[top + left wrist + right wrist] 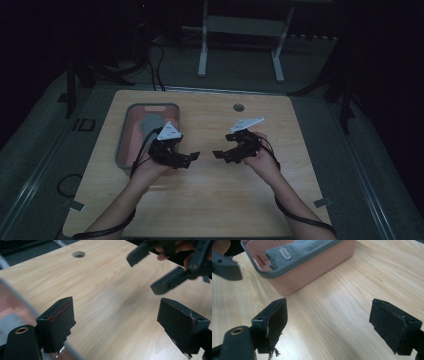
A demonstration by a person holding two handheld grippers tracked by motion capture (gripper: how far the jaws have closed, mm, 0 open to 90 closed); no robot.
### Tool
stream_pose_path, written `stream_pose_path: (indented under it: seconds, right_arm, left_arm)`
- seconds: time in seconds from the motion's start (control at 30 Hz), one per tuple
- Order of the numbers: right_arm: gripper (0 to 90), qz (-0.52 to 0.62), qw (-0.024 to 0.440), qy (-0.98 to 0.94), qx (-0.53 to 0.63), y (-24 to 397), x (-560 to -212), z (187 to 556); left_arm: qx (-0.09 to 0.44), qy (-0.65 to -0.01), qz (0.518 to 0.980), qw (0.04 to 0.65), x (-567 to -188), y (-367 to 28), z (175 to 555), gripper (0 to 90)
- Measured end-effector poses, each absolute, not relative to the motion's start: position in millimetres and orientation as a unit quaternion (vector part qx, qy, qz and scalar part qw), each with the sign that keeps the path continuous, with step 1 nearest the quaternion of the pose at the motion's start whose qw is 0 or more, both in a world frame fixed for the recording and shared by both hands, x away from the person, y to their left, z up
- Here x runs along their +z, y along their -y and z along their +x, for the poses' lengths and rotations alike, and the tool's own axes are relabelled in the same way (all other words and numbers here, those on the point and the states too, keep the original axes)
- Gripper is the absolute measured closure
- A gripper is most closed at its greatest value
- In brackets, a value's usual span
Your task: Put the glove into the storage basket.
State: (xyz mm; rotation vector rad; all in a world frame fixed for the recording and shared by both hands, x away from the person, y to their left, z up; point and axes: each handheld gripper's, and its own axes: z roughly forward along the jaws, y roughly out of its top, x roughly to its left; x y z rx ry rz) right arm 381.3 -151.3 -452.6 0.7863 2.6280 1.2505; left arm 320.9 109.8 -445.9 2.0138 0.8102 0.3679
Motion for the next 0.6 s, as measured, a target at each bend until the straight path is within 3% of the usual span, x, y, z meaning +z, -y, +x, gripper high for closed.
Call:
stream_pose_path:
  seconds: [0.6]
  right_arm:
    - [15.1, 0.242, 0.055, -0.883, 0.398, 209, -499, 354]
  left_arm:
    - [0.091, -0.263, 0.844, 0.458, -500, -55, 296, 14.7]
